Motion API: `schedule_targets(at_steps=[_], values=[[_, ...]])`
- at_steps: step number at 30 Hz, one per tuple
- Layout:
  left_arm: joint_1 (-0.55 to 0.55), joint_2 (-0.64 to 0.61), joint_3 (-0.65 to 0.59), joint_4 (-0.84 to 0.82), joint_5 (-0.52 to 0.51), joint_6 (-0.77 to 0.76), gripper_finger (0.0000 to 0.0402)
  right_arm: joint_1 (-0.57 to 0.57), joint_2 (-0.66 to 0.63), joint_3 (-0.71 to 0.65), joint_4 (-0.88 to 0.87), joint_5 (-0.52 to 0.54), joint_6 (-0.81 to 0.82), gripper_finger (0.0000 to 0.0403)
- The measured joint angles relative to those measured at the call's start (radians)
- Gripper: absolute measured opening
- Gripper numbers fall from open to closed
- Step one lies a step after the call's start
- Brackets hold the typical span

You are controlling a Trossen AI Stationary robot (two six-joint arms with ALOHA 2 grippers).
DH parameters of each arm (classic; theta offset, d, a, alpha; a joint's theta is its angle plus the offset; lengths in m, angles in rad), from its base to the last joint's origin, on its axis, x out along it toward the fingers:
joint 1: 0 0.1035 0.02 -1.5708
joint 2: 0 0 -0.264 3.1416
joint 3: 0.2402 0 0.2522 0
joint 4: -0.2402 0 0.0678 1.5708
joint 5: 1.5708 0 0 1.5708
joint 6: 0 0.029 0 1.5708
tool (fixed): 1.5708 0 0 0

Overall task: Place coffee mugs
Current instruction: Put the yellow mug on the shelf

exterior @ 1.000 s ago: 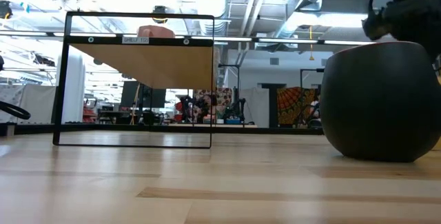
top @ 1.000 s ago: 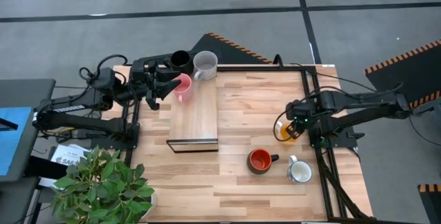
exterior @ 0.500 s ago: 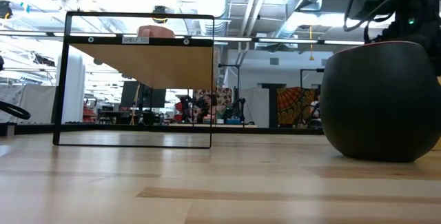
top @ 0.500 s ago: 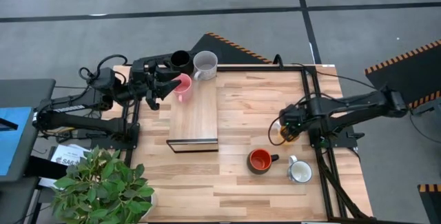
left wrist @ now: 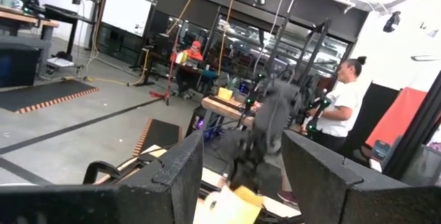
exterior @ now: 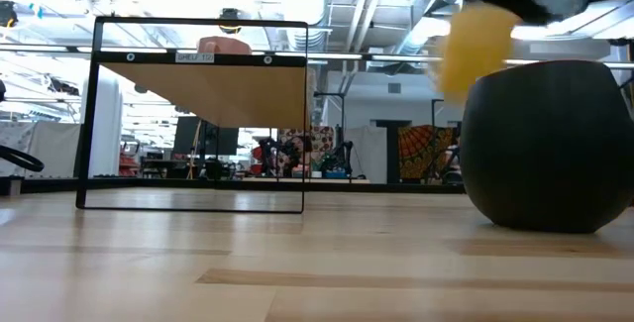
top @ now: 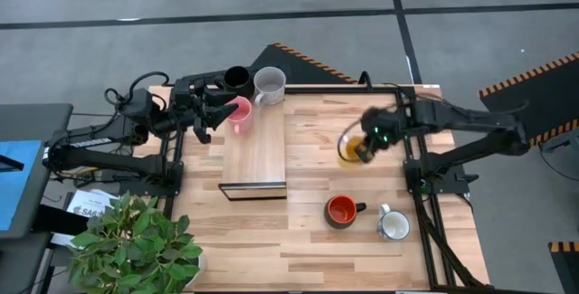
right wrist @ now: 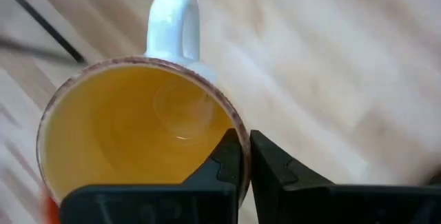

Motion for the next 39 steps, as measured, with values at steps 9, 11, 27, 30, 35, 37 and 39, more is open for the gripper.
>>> schedule_targets(at_steps=[9,11,27,30,35,37,39], values=[[0.000,0.000,0.000,0.000,-0.004,0.000,0.0180,-0.003,0.396,0.557,0.031,0.037,-0.273,0.0035],[0.000,0.000,0.000,0.000,-0.004,-0.002,0.0180,-0.007,0.482,0.659,0.022,0.037,-0.322,0.0035],[0.000,0.000,0.000,0.000,-0.003,-0.029,0.0180,-0.078,0.843,1.012,-0.008,0.111,-0.461,0.0036],[0.000,0.000,0.000,0.000,-0.003,-0.029,0.0180,-0.089,0.851,1.014,0.007,0.111,-0.461,0.0042],[0.000,0.000,0.000,0.000,-0.003,-0.031,0.0180,-0.099,0.864,1.012,-0.010,0.108,-0.457,0.0046],[0.000,0.000,0.000,0.000,-0.003,-0.031,0.0180,-0.105,0.871,1.012,-0.005,0.105,-0.457,0.0046],[0.000,0.000,0.000,0.001,-0.003,-0.031,0.0180,-0.104,0.879,1.012,-0.009,0.103,-0.457,0.0048]])
